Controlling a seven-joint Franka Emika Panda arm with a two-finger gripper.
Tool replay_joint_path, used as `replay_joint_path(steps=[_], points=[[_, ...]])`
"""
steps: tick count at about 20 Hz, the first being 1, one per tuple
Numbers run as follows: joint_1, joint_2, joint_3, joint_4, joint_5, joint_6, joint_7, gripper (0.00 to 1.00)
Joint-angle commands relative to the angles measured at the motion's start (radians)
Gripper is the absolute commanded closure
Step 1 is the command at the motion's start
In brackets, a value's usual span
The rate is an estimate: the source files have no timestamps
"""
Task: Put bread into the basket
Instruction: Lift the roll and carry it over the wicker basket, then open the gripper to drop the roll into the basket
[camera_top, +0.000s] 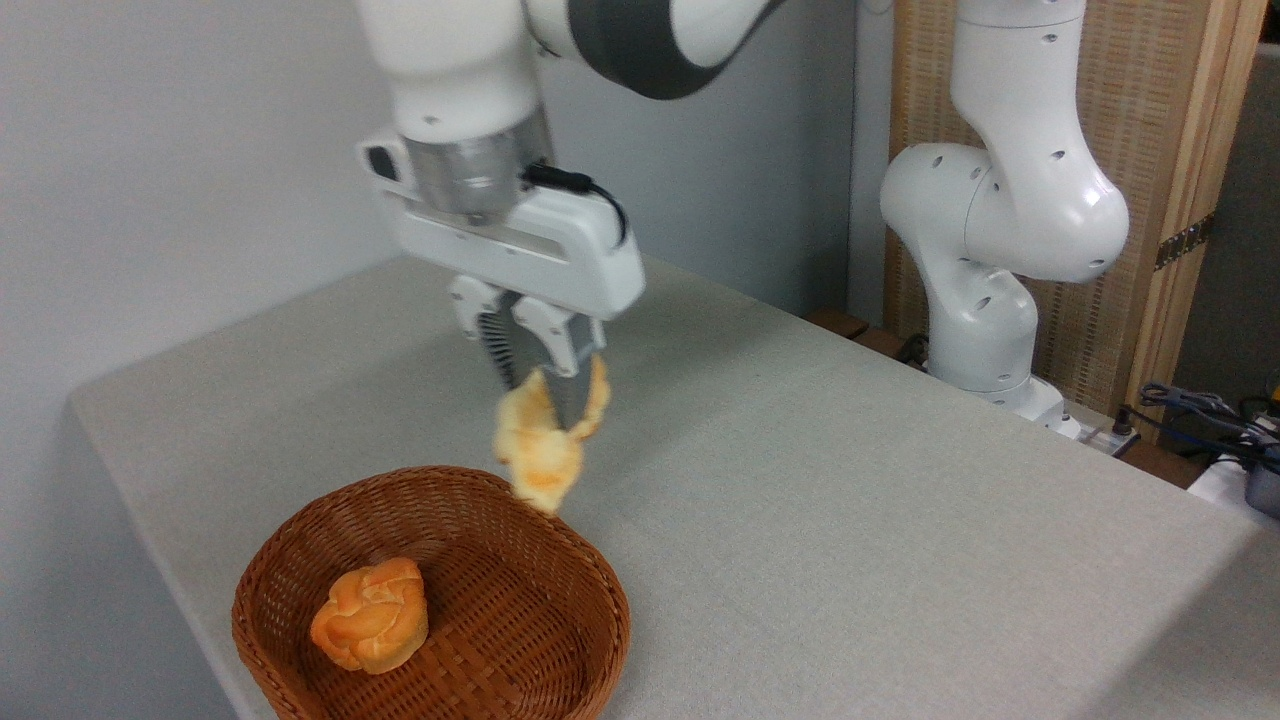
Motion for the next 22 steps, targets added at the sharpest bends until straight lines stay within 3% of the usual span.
replay_joint_path(steps=[1,4,5,7,10,22], points=[[-0.004,0.105,-0.005,0.138,-0.037,0.105,-0.128,0.44],[-0.006,0.105,-0.027,0.136,-0.02,0.203,-0.141,0.34],[-0.006,0.105,-0.028,0.133,0.012,0.226,-0.127,0.21],[-0.006,0.106,-0.033,0.133,0.088,0.247,-0.124,0.1],[-0.006,0.108,-0.05,0.13,0.107,0.246,-0.119,0.0],[-0.006,0.111,-0.05,0.138,0.096,0.25,-0.127,0.0]])
